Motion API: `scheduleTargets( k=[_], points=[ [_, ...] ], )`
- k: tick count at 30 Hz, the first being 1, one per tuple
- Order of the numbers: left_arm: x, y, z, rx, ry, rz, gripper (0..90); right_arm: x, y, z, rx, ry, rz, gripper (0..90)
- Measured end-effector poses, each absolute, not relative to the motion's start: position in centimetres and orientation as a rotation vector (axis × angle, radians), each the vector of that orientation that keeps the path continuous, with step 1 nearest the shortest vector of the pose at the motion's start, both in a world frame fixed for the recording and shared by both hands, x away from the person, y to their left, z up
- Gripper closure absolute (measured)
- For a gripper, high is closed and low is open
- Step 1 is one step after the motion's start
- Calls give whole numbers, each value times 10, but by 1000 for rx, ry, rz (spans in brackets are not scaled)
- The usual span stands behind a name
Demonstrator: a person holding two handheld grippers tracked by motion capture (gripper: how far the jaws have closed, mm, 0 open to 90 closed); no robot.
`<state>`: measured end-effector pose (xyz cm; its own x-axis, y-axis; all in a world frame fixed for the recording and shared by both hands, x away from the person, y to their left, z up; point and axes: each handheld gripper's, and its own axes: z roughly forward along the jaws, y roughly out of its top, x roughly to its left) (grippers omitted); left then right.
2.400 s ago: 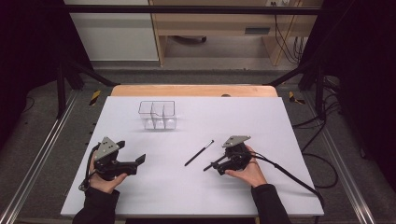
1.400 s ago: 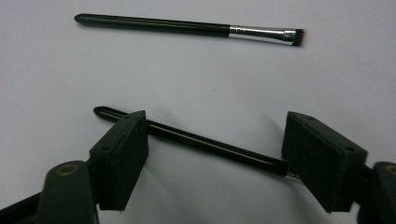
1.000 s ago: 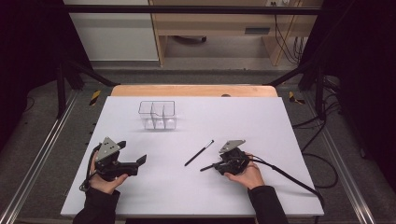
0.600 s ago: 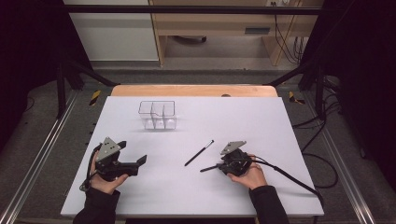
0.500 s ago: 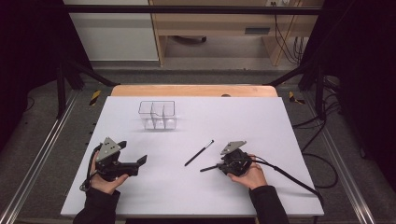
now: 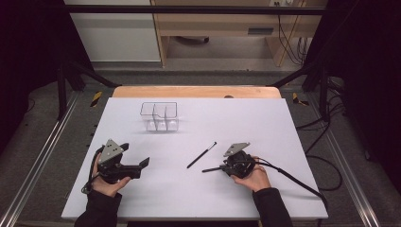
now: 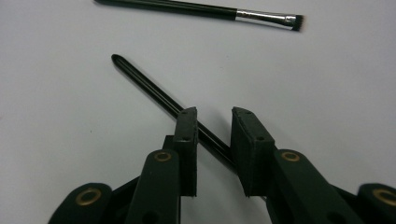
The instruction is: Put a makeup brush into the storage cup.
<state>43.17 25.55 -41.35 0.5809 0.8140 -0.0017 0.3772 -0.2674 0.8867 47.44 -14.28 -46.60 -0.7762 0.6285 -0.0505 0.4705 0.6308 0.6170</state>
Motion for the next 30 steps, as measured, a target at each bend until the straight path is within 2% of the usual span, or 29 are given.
scheduleTargets(
  k=[25, 28, 30],
  points=[
    [431, 253, -414, 1880, 954, 576, 55, 458, -142, -464, 920, 2628, 834, 802],
    [431, 253, -414, 1883, 953, 575, 55, 457, -142, -464, 902, 2626, 831, 792],
    [431, 253, -414, 1886, 953, 572, 55, 457, -141, -465, 888, 2627, 828, 726]
  ],
)
